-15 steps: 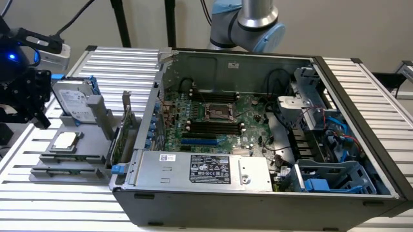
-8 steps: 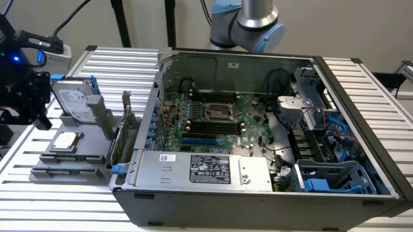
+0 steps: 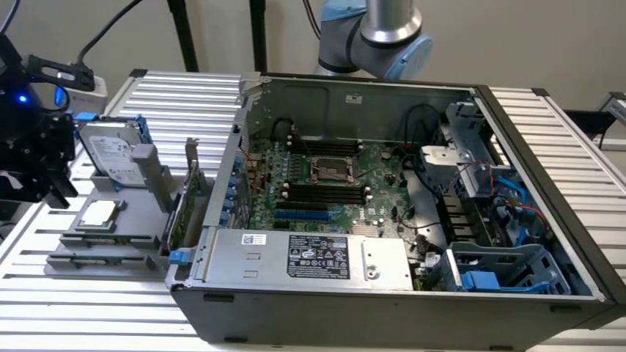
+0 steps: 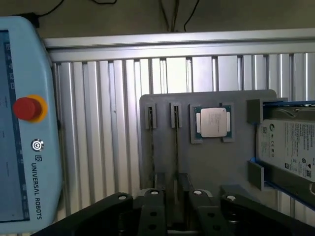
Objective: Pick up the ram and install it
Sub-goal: 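Pick up the ram and move it above insertion slot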
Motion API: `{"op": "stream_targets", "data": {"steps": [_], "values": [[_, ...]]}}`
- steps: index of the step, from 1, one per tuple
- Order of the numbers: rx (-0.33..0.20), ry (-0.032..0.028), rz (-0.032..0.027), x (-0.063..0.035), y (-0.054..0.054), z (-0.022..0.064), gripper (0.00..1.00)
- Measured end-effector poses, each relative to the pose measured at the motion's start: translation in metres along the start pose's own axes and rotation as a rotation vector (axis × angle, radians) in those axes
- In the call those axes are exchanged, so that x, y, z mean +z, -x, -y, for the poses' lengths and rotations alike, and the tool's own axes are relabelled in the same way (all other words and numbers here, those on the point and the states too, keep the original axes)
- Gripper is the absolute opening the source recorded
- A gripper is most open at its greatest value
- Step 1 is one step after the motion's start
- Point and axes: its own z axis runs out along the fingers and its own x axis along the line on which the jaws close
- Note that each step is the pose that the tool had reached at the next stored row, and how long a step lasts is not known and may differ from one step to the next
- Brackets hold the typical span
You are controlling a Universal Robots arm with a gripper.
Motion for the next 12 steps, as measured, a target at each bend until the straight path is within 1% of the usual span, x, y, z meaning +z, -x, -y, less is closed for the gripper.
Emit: {"op": "stream_targets", "data": {"steps": [1, 3, 4, 7, 12], "values": [[0.000, 0.0002, 0.0015, 0.0004, -0.002, 0.0002, 0.30], [-0.001, 0.0008, 0.0046, 0.0020, -0.005, 0.0007, 0.30], [-0.001, 0.0009, 0.0058, 0.0033, -0.006, 0.0010, 0.36], [-0.002, 0.0010, 0.0075, 0.0080, -0.009, 0.0026, 0.36], [-0.004, 0.0012, 0.0074, 0.0171, -0.010, 0.0059, 0.36]]}}
